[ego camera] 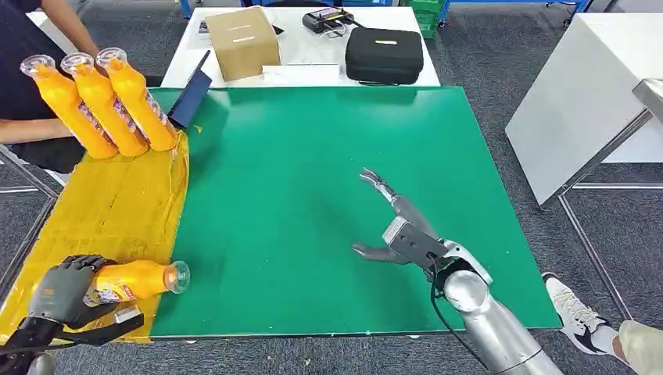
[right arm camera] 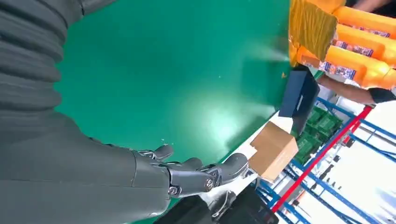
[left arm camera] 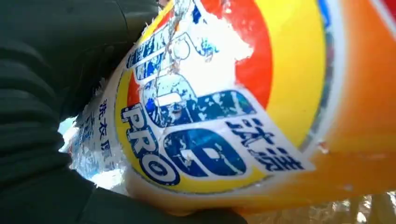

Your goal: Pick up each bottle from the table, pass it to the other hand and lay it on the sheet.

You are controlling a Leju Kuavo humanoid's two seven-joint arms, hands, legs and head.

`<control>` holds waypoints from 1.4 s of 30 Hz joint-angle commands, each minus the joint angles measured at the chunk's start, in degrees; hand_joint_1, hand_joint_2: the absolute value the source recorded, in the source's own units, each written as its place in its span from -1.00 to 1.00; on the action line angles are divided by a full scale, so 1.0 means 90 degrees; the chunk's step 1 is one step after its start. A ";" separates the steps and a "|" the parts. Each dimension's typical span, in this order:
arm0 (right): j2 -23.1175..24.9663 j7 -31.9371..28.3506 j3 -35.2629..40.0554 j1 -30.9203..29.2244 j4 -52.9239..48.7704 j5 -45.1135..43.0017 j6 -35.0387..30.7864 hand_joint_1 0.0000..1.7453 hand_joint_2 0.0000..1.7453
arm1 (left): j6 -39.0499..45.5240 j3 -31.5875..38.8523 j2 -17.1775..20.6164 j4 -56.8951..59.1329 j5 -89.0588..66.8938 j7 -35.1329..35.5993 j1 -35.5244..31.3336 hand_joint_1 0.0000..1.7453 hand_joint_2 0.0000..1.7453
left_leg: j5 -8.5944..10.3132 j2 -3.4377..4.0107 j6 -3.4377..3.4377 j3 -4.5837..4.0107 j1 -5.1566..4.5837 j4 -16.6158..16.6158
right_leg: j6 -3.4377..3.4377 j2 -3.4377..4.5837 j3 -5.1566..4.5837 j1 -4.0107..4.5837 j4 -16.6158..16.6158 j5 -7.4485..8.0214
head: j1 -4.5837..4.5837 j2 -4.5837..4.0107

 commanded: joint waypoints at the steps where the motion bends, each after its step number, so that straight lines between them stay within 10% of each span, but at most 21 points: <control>1: 0.0045 -0.0020 0.0148 -0.0391 0.0365 0.0057 0.0065 -1.00 1.00 | -0.0477 -0.0874 0.0191 0.0571 0.0490 -0.0447 -0.0064 -1.00 1.00 | -0.0008 -0.0003 -0.0005 0.0023 0.0001 -0.0004 | -0.0006 0.0024 0.0021 -0.0002 -0.0002 -0.0007 | 0.0005 0.0000; 2: 0.0061 -0.0023 0.0158 -0.0424 0.0400 0.0058 0.0077 -1.00 1.00 | -0.0455 -0.0823 0.0173 0.0524 0.0701 -0.0545 -0.0007 -1.00 -1.00 | -0.0005 -0.0001 -0.0004 0.0022 -0.0002 -0.0007 | -0.0005 0.0018 0.0021 -0.0005 -0.0002 -0.0005 | 0.0000 0.0000; 22: 0.0215 -0.0014 0.0282 -0.0400 0.0529 0.0155 0.0065 -1.00 1.00 | -0.0448 -0.0327 -0.0488 -0.0500 0.2074 -0.1540 0.0336 -1.00 -1.00 | -0.0012 -0.0027 -0.0002 0.0051 0.0001 -0.0009 | -0.0006 0.0022 0.0055 -0.0006 -0.0010 -0.0012 | 0.0000 0.0000; 23: 0.0239 -0.0029 0.0284 -0.0365 0.0511 0.0147 0.0059 -1.00 -1.00 | -0.0244 -0.0247 -0.0576 -0.0540 0.2025 -0.1483 0.0341 -1.00 -1.00 | -0.0011 -0.0022 -0.0002 0.0044 0.0002 -0.0005 | -0.0006 0.0021 0.0047 -0.0004 -0.0008 -0.0010 | 0.0005 0.0000; 31: 0.0883 -0.0237 0.0547 0.0118 0.0694 0.0912 -0.0483 -1.00 -1.00 | -0.0249 0.0938 -0.1998 -0.1167 0.5441 -0.2285 -0.0888 -1.00 -1.00 | 0.0006 -0.0066 -0.0002 0.0021 0.0007 -0.0005 | -0.0005 -0.0035 0.0031 0.0002 -0.0011 -0.0009 | 0.0002 0.0000; 37: 0.1074 -0.0277 0.0586 0.0132 0.0784 0.1110 -0.0650 -1.00 -1.00 | -0.1060 0.1296 -0.2053 -0.1336 0.6424 -0.2296 -0.1168 -1.00 -1.00 | 0.0000 -0.0034 -0.0006 0.0025 0.0010 -0.0001 | -0.0008 0.0001 0.0029 0.0007 -0.0005 -0.0005 | -0.0002 0.0000; 42: 0.1943 -0.0564 0.0224 0.0960 -0.0072 0.2457 -0.2378 -1.00 -1.00 | -0.2756 0.1612 -0.2496 -0.2412 0.7367 -0.1898 -0.0980 -1.00 -1.00 | 0.0001 -0.0033 -0.0007 0.0014 0.0015 0.0003 | -0.0006 -0.0007 0.0018 0.0014 -0.0002 -0.0007 | 0.0007 0.0000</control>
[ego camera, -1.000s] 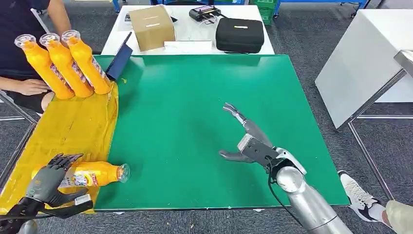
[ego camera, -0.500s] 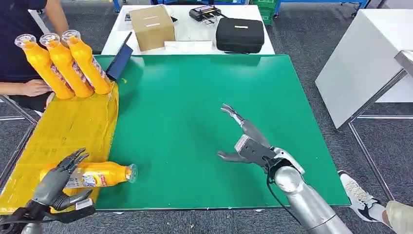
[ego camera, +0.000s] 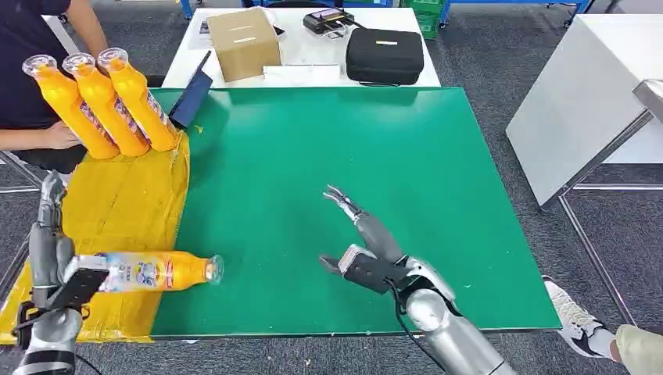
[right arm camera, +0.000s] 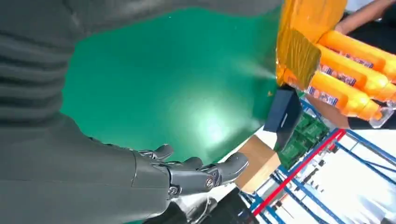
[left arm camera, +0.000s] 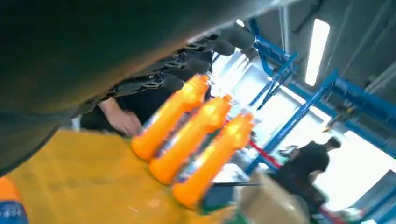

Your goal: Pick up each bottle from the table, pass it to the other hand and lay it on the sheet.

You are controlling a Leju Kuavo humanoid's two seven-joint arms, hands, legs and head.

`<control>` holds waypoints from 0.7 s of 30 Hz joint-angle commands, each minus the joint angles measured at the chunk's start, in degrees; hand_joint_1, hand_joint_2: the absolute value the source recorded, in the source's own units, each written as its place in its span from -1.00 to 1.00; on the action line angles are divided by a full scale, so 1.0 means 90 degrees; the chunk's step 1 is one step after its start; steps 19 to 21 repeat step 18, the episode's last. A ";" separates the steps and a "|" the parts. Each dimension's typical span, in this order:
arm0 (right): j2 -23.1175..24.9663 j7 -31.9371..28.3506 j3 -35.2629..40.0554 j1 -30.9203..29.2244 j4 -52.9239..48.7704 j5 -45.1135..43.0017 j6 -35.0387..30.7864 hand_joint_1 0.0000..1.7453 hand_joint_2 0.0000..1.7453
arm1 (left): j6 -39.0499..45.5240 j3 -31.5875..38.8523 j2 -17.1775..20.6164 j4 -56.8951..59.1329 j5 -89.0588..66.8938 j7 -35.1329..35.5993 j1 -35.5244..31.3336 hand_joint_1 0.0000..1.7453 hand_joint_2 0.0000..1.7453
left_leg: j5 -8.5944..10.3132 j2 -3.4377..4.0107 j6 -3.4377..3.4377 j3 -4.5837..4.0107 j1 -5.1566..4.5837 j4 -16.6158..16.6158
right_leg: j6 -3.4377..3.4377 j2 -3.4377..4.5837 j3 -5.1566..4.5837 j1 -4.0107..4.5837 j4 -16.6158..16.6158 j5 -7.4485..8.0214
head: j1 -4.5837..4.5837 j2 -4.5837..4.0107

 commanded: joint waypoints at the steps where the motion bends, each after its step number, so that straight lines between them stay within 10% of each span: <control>1: 0.1039 -0.0281 -0.0250 0.0804 -0.0578 0.1305 -0.1895 -1.00 -1.00 | -0.1942 0.0670 -0.1021 -0.1325 0.1022 0.0318 -0.0034 -1.00 -1.00 | -0.0018 -0.0008 -0.0006 0.0016 0.0012 0.0005 | -0.0007 0.0023 0.0022 0.0008 -0.0003 -0.0016 | -0.0002 0.0000; 10: 0.1761 -0.0328 0.0136 0.0148 -0.0144 0.1299 -0.2148 -1.00 -1.00 | -0.3544 0.0099 -0.1370 -0.2816 0.1619 -0.0275 0.1999 -1.00 -1.00 | -0.0043 0.0074 -0.0005 0.0027 -0.0003 0.0004 | -0.0007 0.0106 0.0011 -0.0010 -0.0001 -0.0011 | 0.0003 0.0000; 21: 0.1796 -0.0334 0.0122 -0.0065 -0.0050 0.1260 -0.2348 -1.00 -1.00 | -0.3753 -0.0221 -0.1576 -0.2451 0.1295 -0.0268 0.1861 -1.00 -1.00 | -0.0017 0.0026 -0.0010 0.0001 0.0003 -0.0007 | -0.0015 0.0030 -0.0072 -0.0008 -0.0007 -0.0017 | -0.0005 0.0000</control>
